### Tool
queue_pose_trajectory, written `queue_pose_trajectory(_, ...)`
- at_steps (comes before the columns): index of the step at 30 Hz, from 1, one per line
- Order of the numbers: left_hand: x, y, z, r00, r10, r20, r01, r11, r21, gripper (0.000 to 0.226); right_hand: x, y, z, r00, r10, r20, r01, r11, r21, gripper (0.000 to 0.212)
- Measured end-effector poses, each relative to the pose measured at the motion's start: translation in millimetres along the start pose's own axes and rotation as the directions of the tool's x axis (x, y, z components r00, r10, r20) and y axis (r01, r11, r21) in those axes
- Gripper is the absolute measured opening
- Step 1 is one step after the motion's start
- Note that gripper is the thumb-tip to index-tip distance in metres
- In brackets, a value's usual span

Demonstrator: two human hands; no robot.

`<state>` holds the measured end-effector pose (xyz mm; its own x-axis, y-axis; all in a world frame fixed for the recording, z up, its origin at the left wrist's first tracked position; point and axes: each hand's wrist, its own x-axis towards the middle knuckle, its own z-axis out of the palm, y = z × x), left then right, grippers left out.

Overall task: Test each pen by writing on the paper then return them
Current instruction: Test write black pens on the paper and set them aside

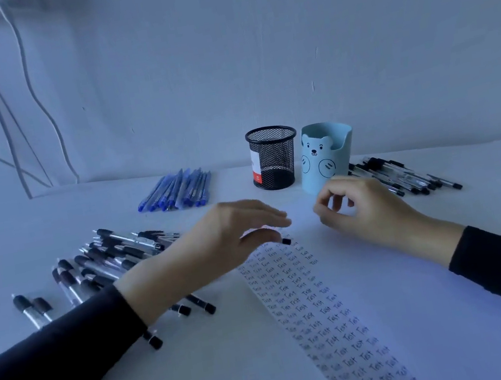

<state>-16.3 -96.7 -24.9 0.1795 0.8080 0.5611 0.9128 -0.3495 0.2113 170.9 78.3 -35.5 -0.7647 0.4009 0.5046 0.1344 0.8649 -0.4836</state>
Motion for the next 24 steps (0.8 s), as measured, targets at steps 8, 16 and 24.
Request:
queue_pose_trajectory(8,-4.1,-20.3,-11.9,0.937,-0.319,-0.140,0.321,0.947,-0.009,0.023,-5.2,-36.7,27.0,0.964,-0.072,0.257,0.125,0.972,-0.199,0.062)
queue_pose_trajectory(16,-7.0,-11.7,-12.9,0.900,-0.425,0.098,0.421,0.905,0.062,0.037,12.3,-37.0,-10.9,0.909,0.338,0.243,-0.389,0.483,0.785,0.007)
queue_pose_trajectory(24,-9.9,-6.0,-17.8,0.811,-0.391,0.435,0.380,0.918,0.115,0.064,15.3,-47.2,-30.2,0.767,0.310,0.562,-0.594,0.009,0.805,0.049)
